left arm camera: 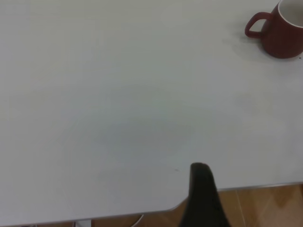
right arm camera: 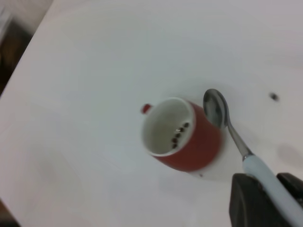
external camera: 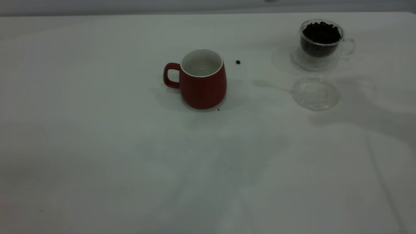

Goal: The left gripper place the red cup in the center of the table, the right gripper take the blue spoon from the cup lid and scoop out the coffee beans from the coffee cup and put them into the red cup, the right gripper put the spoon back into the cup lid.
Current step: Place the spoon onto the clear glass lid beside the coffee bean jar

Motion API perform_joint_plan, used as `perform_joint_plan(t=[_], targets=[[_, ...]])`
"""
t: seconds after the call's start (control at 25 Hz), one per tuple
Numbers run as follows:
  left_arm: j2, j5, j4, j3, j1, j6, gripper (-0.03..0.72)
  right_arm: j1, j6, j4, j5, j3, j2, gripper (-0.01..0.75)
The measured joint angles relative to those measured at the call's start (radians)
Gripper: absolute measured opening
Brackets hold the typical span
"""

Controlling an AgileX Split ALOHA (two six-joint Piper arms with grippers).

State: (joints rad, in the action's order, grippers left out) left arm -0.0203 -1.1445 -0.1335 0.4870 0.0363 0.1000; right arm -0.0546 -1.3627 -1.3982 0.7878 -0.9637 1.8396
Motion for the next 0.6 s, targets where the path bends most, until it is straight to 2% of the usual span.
perform_joint_plan(t=[0.16,0.28,0.4,0.6], targets=[[0.000,0.000,0.000,0.000,0.000,0.000,0.587,-0.126,-0.067,-0.122,-0.012,0.128,0.046,0.101],[0.000,0.000,0.000,0.000,0.000,0.000,0.587,-0.209,-0.078,-0.180,-0.020,0.167,0.112,0.101],[0.000,0.000,0.000,0.000,0.000,0.000,0.587,-0.238,-0.096,-0.245,-0.008,0.170,0.198,0.101],[0.000,0.000,0.000,0.000,0.000,0.000,0.587,-0.243,-0.160,-0.355,0.055,0.164,0.349,0.101]])
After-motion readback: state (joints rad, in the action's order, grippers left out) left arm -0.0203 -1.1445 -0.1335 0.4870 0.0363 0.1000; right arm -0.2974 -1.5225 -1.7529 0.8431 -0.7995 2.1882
